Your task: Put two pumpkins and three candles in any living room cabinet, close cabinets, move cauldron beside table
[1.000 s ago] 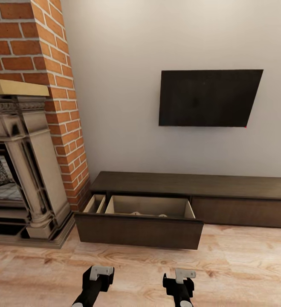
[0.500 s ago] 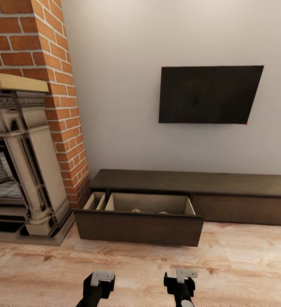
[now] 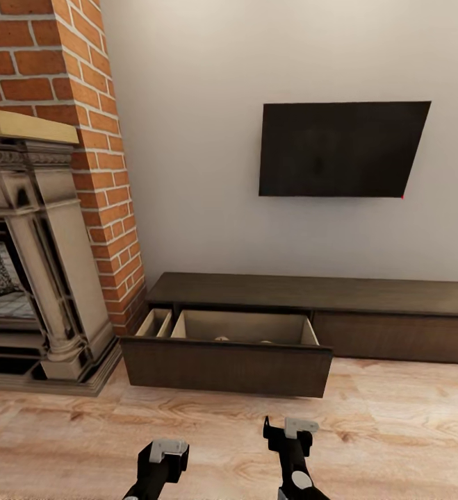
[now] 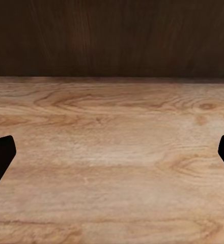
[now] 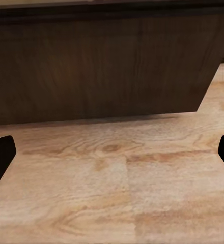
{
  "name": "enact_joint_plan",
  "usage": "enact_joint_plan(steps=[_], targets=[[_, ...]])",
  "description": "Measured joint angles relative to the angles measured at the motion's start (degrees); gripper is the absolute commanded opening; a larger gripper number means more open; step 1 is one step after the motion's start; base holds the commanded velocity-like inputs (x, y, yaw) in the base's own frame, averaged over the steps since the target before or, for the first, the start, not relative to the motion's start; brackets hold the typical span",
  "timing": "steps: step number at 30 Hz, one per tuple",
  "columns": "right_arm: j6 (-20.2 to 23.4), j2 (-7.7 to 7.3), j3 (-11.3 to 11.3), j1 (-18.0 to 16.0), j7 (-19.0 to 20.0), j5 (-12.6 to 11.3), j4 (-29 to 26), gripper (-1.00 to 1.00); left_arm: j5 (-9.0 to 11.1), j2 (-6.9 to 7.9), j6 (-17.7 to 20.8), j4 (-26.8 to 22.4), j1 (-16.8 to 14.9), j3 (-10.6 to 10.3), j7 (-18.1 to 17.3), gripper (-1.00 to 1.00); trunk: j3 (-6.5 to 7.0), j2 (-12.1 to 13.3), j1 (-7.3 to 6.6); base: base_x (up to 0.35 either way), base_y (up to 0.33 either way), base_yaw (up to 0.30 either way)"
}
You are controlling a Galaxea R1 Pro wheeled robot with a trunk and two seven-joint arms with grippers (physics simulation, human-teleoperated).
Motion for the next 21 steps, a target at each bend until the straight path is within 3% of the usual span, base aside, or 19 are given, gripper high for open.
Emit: enact_joint_plan(steps=[10, 21], targets=[[0.0, -0.10, -0.2, 0.1, 0.1, -0.3, 0.0, 1.00, 0.0, 0.04, 0.1, -0.5, 0.0, 0.0, 0.6, 1.00, 0.00, 0.0, -0.01, 0.021, 0.003, 0.000], [0.1, -0.08, 0.0, 0.1, 0.4, -0.2, 0.9, 1.00, 0.0, 0.12, 0.1, -0.5, 0.0, 0.0, 0.5, 1.00, 0.00, 0.0, -0.03, 0.273, 0.008, 0.000]])
